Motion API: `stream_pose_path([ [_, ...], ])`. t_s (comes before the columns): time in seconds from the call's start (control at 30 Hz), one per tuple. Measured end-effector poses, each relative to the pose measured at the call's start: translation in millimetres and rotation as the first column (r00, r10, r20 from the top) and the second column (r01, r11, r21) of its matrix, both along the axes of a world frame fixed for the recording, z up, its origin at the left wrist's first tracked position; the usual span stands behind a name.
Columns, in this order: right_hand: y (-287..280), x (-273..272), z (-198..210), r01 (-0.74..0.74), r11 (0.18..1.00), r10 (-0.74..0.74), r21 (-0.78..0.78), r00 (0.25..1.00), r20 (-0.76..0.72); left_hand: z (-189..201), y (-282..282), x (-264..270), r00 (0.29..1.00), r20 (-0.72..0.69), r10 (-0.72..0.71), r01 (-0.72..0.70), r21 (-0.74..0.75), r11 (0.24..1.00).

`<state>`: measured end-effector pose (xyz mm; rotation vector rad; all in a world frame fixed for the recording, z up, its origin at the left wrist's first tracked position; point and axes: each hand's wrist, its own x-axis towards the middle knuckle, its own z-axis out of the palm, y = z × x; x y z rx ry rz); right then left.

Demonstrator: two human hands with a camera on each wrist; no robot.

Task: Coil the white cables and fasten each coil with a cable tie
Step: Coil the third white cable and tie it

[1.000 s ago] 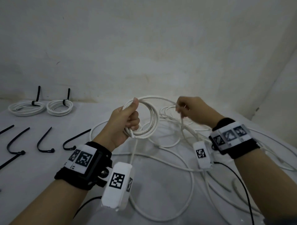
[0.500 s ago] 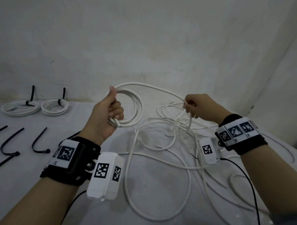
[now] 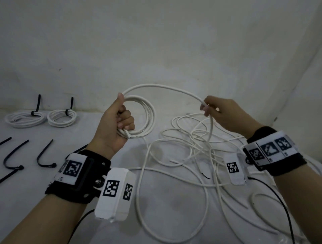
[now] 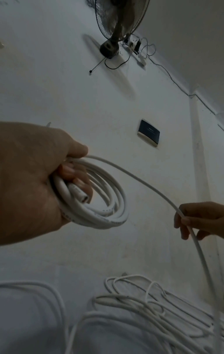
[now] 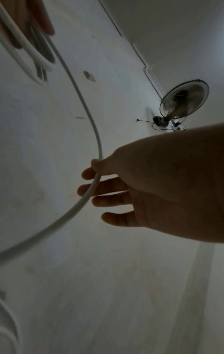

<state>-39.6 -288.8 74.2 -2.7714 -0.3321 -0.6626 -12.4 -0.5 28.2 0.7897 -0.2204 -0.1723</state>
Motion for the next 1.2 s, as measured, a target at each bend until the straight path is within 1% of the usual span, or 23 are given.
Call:
stream_pose_path([
  [0.03, 3, 0, -4, -0.031, 0.995, 0.032, 0.096, 0.999, -0.003, 1, 1, 0, 1.0, -0.005, 0.003, -0.003, -0.019, 1.0],
  [0.07, 7, 0, -7, -0.07, 0.972, 0.072, 0.226, 0.997, -0.001, 1, 2, 0, 1.0, -0.011, 0.012, -0.012, -0.038, 0.999],
  [0.13, 15, 0, -12, -0.123, 0.87, 0.143, 0.477, 0.99, -0.006, 4, 7, 2, 0.999, -0.02, 0.044, -0.045, -0.081, 0.996],
  [0.17, 17, -1, -15, -0.137, 0.827, 0.175, 0.545, 0.984, -0.018, 5, 10, 3, 0.998, -0.022, 0.061, -0.063, -0.106, 0.992],
  [0.2, 18, -1, -18, -0.155, 0.801, 0.21, 0.578, 0.977, -0.028, 7, 13, 5, 0.997, -0.026, 0.077, -0.08, -0.13, 0.988],
  [0.23, 18, 0, -21, -0.183, 0.789, 0.245, 0.587, 0.969, -0.027, 8, 17, 6, 0.995, -0.031, 0.094, -0.098, -0.148, 0.984],
  [0.27, 16, 0, -24, -0.212, 0.797, 0.265, 0.565, 0.964, -0.012, 9, 20, 8, 0.993, -0.035, 0.11, -0.115, -0.16, 0.98],
  [0.3, 15, 0, -27, -0.239, 0.834, 0.264, 0.497, 0.964, 0.02, 9, 23, 9, 0.991, -0.041, 0.125, -0.13, -0.167, 0.977],
  [0.33, 16, -1, -29, -0.255, 0.894, 0.246, 0.369, 0.967, 0.071, 10, 25, 10, 0.989, -0.049, 0.138, -0.145, -0.173, 0.974],
  [0.37, 18, -2, -30, -0.262, 0.943, 0.239, 0.204, 0.962, 0.129, 10, 27, 11, 0.987, -0.056, 0.148, -0.156, -0.18, 0.971],
  [0.4, 24, -4, -30, -0.266, 0.963, 0.256, 0.035, 0.951, 0.173, 11, 28, 12, 0.986, -0.062, 0.156, -0.165, -0.185, 0.969],
  [0.43, 31, -7, -29, -0.27, 0.955, 0.291, -0.124, 0.937, 0.192, 12, 29, 12, 0.984, -0.066, 0.167, -0.176, -0.184, 0.967],
  [0.5, 47, -12, -28, -0.27, 0.885, 0.365, -0.379, 0.908, 0.207, 12, 29, 12, 0.979, -0.064, 0.195, -0.203, -0.17, 0.964],
  [0.57, 66, -16, -29, -0.28, 0.799, 0.437, -0.532, 0.878, 0.195, 11, 27, 12, 0.973, -0.057, 0.226, -0.232, -0.144, 0.962],
  [0.63, 85, -25, -28, -0.314, 0.746, 0.494, -0.587, 0.852, 0.172, 9, 23, 11, 0.966, -0.038, 0.255, -0.258, -0.088, 0.962],
  [0.73, 109, -38, -18, -0.401, 0.731, 0.56, -0.552, 0.814, 0.151, 6, 11, 9, 0.96, 0.045, 0.276, -0.277, 0.026, 0.96],
  [0.83, 128, -41, -7, -0.464, 0.724, 0.616, -0.511, 0.769, 0.174, 4, -3, 1, 0.964, 0.138, 0.228, -0.245, 0.123, 0.962],
  [0.93, 140, -37, -2, -0.535, 0.752, 0.636, -0.384, 0.742, 0.212, -3, -11, -5, 0.967, 0.23, 0.112, -0.179, 0.295, 0.939],
  [1.0, 140, -32, 1, -0.553, 0.786, 0.612, -0.276, 0.761, 0.216, -8, -15, -9, 0.956, 0.295, 0.003, -0.126, 0.398, 0.909],
  [1.03, 138, -28, 2, -0.552, 0.804, 0.592, -0.222, 0.778, 0.21, -8, -16, -12, 0.951, 0.307, -0.034, -0.101, 0.414, 0.905],
  [1.1, 133, -20, 4, -0.547, 0.83, 0.558, -0.111, 0.803, 0.211, -6, -19, -17, 0.956, 0.277, -0.095, -0.026, 0.404, 0.915],
  [1.2, 128, -14, 2, -0.55, 0.835, 0.536, 0.007, 0.816, 0.219, -1, -21, -21, 0.964, 0.207, -0.164, 0.094, 0.312, 0.945],
])
